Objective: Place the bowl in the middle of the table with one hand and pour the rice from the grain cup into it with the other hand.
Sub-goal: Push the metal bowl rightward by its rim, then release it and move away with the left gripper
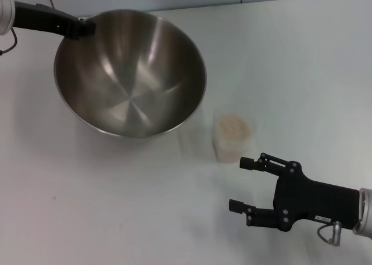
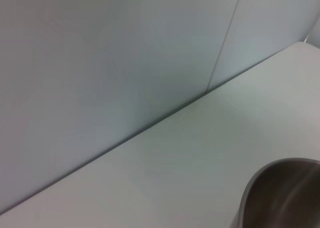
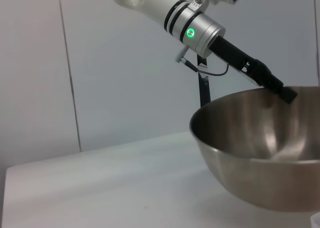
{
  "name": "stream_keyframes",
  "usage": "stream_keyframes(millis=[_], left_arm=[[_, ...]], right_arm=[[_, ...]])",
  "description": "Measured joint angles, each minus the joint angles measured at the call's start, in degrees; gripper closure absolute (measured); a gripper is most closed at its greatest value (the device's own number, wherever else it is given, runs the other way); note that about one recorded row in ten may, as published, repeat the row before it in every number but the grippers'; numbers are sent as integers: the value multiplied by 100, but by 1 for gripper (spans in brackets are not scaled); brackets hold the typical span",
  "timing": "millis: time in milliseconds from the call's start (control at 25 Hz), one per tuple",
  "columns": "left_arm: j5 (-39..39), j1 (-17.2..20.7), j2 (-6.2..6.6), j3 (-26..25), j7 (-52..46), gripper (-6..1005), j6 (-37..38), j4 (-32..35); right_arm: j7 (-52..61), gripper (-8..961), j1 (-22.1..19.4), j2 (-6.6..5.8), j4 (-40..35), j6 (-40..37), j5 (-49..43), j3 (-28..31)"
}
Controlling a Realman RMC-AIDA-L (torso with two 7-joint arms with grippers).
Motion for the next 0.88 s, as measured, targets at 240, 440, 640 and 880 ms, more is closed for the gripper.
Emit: stream_keyframes(millis=[240,440,640,880], left_arm=[[1,-146,39,-110,21,957,-35,-200],[63,-262,4,-87,38,958,-363,-416],[218,-312,-27,-62,39,958,-647,-651],[223,-241,-60,-50,41,958,-728,-720]], right_arm=[[0,128,36,0,29,12,-14,-1],[0,128,50,0,52,65,-28,-9],[0,128,47,0,53,69,-32,-9],[0,128,53,0,53,69,-34,-9]])
